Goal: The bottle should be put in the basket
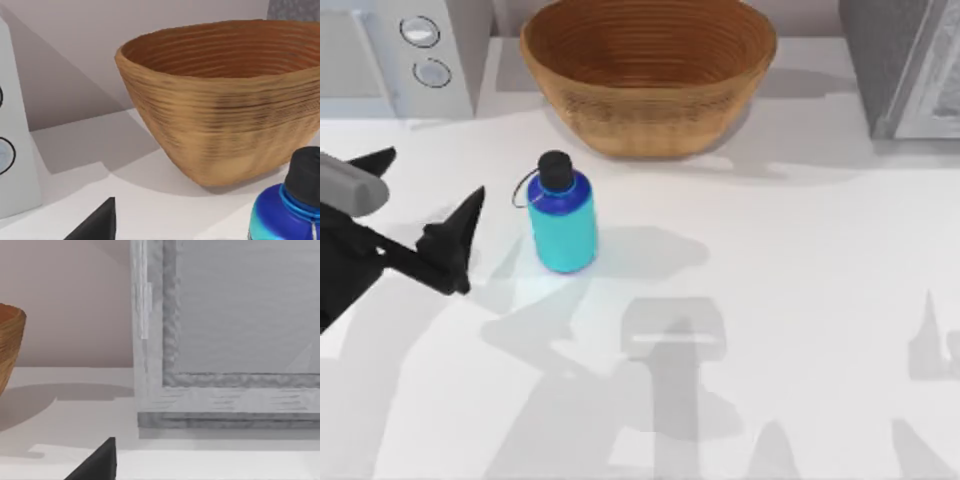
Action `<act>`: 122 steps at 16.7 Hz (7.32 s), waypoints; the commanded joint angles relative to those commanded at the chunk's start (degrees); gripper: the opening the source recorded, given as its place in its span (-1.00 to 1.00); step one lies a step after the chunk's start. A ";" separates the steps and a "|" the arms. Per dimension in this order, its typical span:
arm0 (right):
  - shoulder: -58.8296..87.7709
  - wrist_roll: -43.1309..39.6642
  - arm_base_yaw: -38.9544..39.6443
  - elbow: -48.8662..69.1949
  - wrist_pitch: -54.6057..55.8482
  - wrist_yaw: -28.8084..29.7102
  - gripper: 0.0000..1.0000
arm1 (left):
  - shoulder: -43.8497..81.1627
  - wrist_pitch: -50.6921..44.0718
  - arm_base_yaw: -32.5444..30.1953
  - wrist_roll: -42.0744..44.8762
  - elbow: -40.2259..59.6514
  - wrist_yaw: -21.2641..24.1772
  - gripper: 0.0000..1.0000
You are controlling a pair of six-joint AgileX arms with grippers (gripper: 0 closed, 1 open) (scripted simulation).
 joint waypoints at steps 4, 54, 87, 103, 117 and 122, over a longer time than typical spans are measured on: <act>0.00 0.00 0.00 0.00 0.00 0.00 1.00 | 18.46 13.59 -1.12 1.41 3.29 5.88 1.00; 0.00 0.00 0.00 0.00 0.00 0.00 1.00 | 47.88 24.70 -10.89 0.85 22.25 5.90 -1.00; 0.00 0.00 0.00 0.00 0.00 0.00 1.00 | 10.90 -14.03 2.79 3.44 21.80 21.27 -1.00; 0.00 0.00 0.00 0.00 0.00 0.00 1.00 | 32.39 -38.78 -12.98 -0.31 73.05 4.30 -1.00; 0.00 0.00 0.00 0.00 0.00 0.00 1.00 | 44.91 -36.89 -16.06 -0.66 83.88 1.41 -1.00; 0.00 0.00 0.00 0.00 0.00 0.00 1.00 | 44.91 -36.89 -16.06 -0.66 83.88 1.41 -0.40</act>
